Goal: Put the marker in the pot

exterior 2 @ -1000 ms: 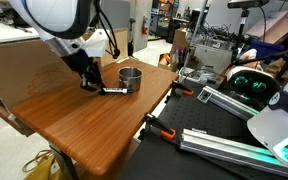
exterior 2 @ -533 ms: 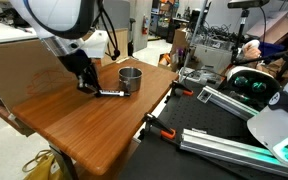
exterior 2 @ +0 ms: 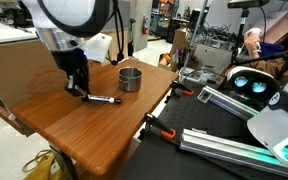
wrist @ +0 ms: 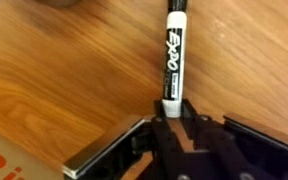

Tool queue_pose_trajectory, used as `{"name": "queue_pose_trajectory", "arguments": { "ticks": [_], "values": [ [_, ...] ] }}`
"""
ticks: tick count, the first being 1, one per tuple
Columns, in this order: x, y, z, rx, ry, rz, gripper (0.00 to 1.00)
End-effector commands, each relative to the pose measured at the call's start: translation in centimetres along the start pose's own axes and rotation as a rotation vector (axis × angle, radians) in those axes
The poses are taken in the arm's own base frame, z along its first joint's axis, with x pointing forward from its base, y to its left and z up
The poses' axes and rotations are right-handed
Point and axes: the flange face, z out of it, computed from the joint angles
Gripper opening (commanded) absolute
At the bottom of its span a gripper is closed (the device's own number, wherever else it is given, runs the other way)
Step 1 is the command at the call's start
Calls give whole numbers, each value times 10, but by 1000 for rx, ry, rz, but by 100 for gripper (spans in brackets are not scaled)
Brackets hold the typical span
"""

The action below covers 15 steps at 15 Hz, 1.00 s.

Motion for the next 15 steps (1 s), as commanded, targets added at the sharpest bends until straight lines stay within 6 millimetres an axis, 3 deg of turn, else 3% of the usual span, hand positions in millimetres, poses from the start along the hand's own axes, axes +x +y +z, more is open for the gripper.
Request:
{"name": "queue_pose_trajectory", "arguments": {
  "ticks": [1,9,15],
  "values": [
    [-21,0,-23,27,106,4,6],
    [-66,3,-83,11,280,79,6],
    [-120,17,-121,-26,460,191,6]
  ]
}}
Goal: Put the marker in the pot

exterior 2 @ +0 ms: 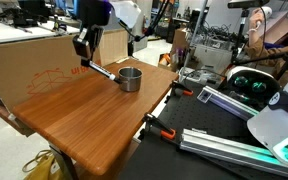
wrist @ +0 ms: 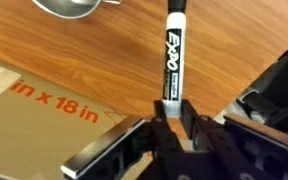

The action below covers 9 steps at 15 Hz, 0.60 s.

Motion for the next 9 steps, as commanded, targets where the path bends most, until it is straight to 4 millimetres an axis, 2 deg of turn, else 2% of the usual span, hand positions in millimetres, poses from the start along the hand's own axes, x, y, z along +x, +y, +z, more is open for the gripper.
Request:
{"name": "queue_pose_trajectory", "arguments": {
  "ticks": [1,4,9],
  "values": [
    [-30,14,-31,-24,116,85,6],
    [-54,33,-46,-49,201,174,6],
    [-92,68,-56,-85,293,315,6]
  ]
}}
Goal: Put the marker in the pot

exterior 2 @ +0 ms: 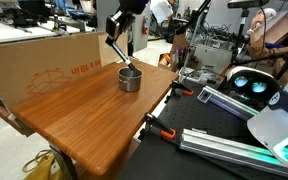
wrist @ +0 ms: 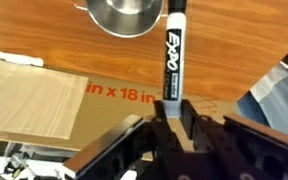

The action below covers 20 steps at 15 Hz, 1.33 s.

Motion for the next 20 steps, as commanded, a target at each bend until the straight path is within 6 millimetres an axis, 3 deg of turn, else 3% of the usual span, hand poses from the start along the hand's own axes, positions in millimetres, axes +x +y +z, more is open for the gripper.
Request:
{"name": "queue_pose_trajectory", "arguments": {
  "ticks": [1,5,12,20],
  "values": [
    [-15,17,-16,-18,84,96,6],
    [-28,16,-10,-14,128,157,6],
    [-35,43,-12,-50,173,240,6],
    [-31,67,19,-82,120,299,6]
  ]
}}
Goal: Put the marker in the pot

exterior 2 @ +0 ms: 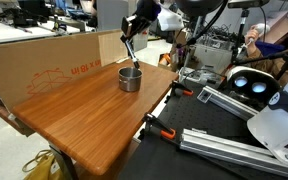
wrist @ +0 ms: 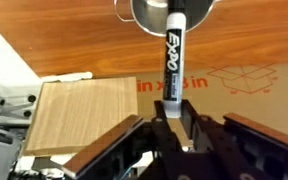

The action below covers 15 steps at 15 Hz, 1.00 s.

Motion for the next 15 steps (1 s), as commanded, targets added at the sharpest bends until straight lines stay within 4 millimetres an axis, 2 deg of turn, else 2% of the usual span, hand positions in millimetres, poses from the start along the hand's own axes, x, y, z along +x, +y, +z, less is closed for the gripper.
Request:
{"name": "queue_pose_trajectory", "arguments": {
  "ticks": [1,7,13,14,15],
  "values": [
    [6,3,20,-15,-11,16,6],
    [3,-12,60,-2,-104,-16,6],
    [1,-25,85,4,-189,-55,6],
    [1,-23,87,-4,-202,-63,48],
    [2,-23,89,-7,-210,-66,50]
  ]
}}
